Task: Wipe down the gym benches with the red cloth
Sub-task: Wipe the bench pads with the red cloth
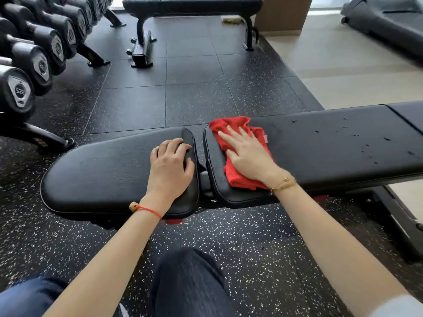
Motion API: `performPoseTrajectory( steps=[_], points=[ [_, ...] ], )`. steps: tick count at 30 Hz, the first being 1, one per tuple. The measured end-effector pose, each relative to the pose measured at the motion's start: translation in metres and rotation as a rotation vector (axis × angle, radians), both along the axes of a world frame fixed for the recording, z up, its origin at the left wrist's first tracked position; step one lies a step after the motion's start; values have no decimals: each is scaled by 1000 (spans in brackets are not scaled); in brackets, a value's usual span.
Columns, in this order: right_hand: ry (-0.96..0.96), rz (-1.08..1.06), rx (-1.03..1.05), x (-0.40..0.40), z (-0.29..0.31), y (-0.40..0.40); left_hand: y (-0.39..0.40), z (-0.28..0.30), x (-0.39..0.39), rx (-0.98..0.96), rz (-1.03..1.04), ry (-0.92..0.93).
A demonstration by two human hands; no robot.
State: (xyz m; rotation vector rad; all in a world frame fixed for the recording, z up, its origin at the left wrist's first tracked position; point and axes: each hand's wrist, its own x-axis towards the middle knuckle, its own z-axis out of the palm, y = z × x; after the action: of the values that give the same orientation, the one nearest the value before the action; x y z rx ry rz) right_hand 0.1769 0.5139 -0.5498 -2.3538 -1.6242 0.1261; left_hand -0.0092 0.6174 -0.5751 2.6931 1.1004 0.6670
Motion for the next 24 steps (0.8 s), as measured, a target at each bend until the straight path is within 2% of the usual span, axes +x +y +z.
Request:
performPoseTrajectory(
  steps=[4, 7, 10, 14, 20, 24],
  points=[
    [46, 68, 22, 5, -1, -47, -1, 2, -5, -23, -23, -12],
    [86, -75, -46, 41, 4, -56, -2, 4, -6, -40, -32, 3],
    [64, -202, -77, 56, 10, -24, -2, 3, -7, -31, -27, -10],
    [40, -220, -56, 37, 8, 6, 2, 1, -6, -11, -20, -26],
    [52, -188, 47, 15, 1, -43, 4, -3, -4, 2, -26, -36],
    [112, -331, 35, 33, 2, -49, 4, -3, -4, -8, -44, -16]
  ],
)
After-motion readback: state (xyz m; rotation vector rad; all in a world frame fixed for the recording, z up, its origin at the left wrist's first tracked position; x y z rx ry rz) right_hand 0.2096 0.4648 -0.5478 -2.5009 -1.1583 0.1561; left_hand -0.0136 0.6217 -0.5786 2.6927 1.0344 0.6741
